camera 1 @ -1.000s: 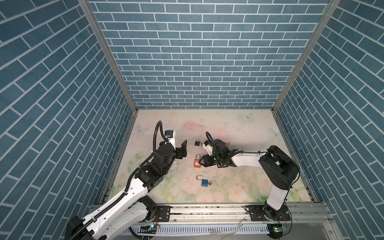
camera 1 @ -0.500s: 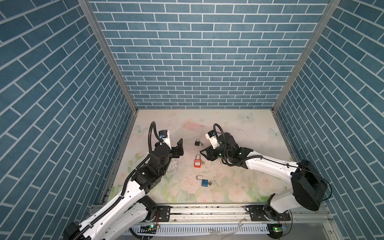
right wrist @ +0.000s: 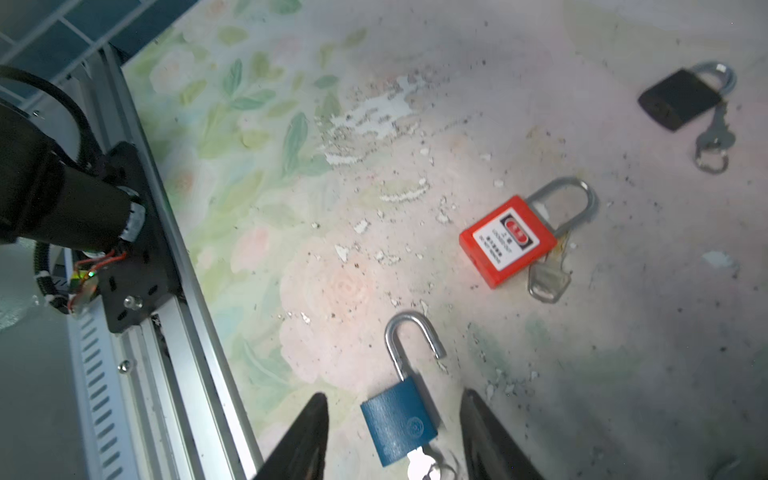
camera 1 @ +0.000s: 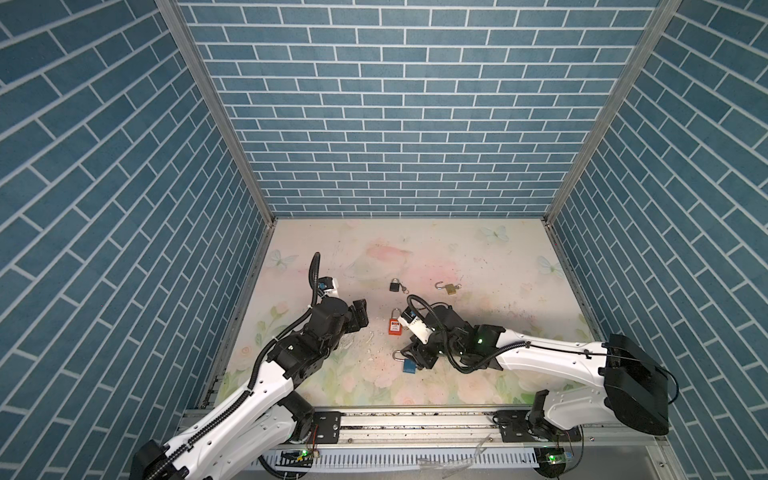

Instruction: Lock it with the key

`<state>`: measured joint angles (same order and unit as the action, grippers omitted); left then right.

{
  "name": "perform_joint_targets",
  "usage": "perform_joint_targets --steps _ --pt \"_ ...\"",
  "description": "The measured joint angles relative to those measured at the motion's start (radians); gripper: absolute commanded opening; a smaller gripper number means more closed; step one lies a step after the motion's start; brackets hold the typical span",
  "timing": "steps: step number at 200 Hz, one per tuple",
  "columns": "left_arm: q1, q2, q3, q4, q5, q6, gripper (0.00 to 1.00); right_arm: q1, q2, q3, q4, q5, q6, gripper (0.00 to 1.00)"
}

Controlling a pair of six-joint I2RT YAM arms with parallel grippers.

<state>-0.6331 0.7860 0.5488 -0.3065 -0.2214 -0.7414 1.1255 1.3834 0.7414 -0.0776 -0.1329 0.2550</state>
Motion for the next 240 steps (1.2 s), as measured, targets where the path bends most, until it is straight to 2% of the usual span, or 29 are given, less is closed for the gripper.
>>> perform_joint_targets --steps 26,59,133,177,240 --pt "0.0 -0.014 -0.047 -0.059 0.066 -0.114 0.87 0.035 0.068 0.011 -0.031 0.014 -0.002 0.58" --pt "0.001 -0.014 -0.051 -0.12 0.085 -0.205 0.87 0.066 0.163 0.079 -0.084 0.032 -0.027 0.6" --pt "0.024 -0.015 -0.054 -0.179 0.086 -0.283 0.87 0.076 0.223 0.124 -0.159 0.047 -0.077 0.6" --pt "0.038 -0.024 -0.062 -0.186 0.09 -0.283 0.87 0.078 0.259 0.124 -0.183 0.048 -0.078 0.52" --pt "0.044 -0.023 -0.09 -0.18 0.114 -0.284 0.87 0.079 0.283 0.164 -0.237 0.098 -0.024 0.34"
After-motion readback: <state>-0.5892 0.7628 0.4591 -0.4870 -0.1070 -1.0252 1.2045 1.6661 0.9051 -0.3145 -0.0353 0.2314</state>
